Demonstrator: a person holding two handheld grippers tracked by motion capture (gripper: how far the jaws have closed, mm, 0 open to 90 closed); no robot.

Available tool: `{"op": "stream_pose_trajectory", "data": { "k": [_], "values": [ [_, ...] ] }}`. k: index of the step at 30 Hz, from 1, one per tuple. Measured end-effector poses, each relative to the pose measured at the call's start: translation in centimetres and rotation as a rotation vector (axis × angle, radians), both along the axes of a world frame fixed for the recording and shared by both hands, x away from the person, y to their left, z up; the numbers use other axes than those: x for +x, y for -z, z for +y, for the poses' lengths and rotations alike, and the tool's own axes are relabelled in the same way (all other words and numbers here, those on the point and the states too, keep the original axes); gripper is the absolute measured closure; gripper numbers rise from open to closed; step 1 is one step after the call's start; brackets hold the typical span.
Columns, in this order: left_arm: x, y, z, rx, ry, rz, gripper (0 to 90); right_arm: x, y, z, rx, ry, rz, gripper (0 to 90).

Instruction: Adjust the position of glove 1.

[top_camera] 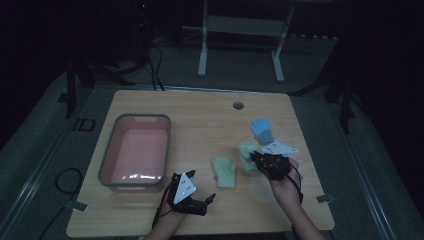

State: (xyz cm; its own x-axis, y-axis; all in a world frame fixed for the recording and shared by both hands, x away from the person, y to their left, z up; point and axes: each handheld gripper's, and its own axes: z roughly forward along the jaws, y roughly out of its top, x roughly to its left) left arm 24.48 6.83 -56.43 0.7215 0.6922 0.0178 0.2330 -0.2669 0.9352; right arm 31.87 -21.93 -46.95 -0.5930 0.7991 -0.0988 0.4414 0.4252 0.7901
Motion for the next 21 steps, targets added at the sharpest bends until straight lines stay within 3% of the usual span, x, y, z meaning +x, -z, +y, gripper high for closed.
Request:
{"op": "stream_pose_trajectory", "data": {
  "k": [6, 12, 13, 21],
  "values": [
    [0.0, 0.0, 0.0, 0.002, 0.002, -0.004, 0.6, -0.2, -1.4, 3.0, 0.010, -0.046, -0.020, 84.8],
    [0.0, 0.0, 0.0, 0.004, 0.001, -0.005, 0.6, -0.6, -1.4, 4.6, 0.034, -0.040, -0.004, 84.8],
    [0.0, 0.0, 0.0, 0.005, 0.001, -0.005, 0.6, -0.8, -1.0, 5.2, 0.043, -0.031, 0.016, 84.8],
    [-0.1, 0.0, -0.1, 0.006, 0.002, -0.008, 0.6, -1.4, 1.4, 7.1, 0.011, 0.000, 0.050, 84.8]
  ]
}}
